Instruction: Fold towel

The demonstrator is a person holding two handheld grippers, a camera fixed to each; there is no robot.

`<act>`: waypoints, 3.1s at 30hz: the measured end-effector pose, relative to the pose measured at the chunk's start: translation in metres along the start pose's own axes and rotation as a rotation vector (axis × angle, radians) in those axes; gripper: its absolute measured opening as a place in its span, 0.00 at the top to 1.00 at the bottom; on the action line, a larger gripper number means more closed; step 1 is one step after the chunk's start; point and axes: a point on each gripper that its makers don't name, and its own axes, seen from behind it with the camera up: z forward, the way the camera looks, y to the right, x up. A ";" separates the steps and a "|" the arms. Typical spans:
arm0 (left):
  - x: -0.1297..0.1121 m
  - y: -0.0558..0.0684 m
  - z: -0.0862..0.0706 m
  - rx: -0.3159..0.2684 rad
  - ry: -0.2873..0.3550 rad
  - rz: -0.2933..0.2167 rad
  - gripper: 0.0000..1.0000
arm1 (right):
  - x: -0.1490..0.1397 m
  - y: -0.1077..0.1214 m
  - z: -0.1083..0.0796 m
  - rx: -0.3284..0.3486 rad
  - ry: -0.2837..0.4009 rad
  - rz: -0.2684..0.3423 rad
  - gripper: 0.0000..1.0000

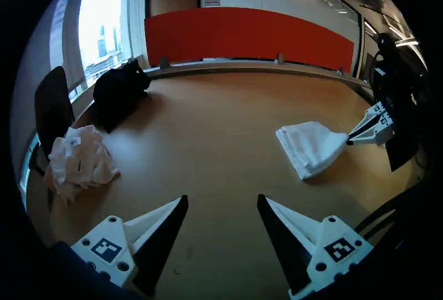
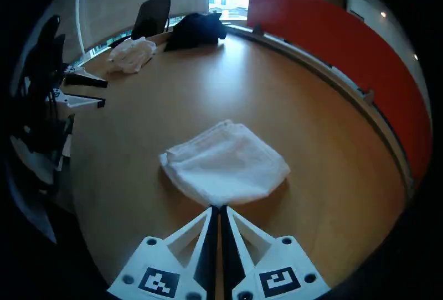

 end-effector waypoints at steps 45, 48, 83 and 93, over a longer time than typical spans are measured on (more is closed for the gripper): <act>0.024 0.006 -0.003 -0.033 0.046 0.017 0.08 | 0.113 0.100 -0.107 -0.182 0.144 -0.028 0.97; 0.024 0.007 -0.002 -0.033 0.044 0.018 0.08 | 0.103 0.114 -0.115 -0.197 0.131 -0.014 0.97; 0.034 0.016 0.004 -0.003 0.025 0.019 0.08 | -0.018 0.277 -0.216 -0.383 0.006 0.151 0.97; 0.035 0.020 0.004 -0.001 0.020 0.025 0.07 | -0.047 0.308 -0.234 -0.426 -0.034 0.182 0.97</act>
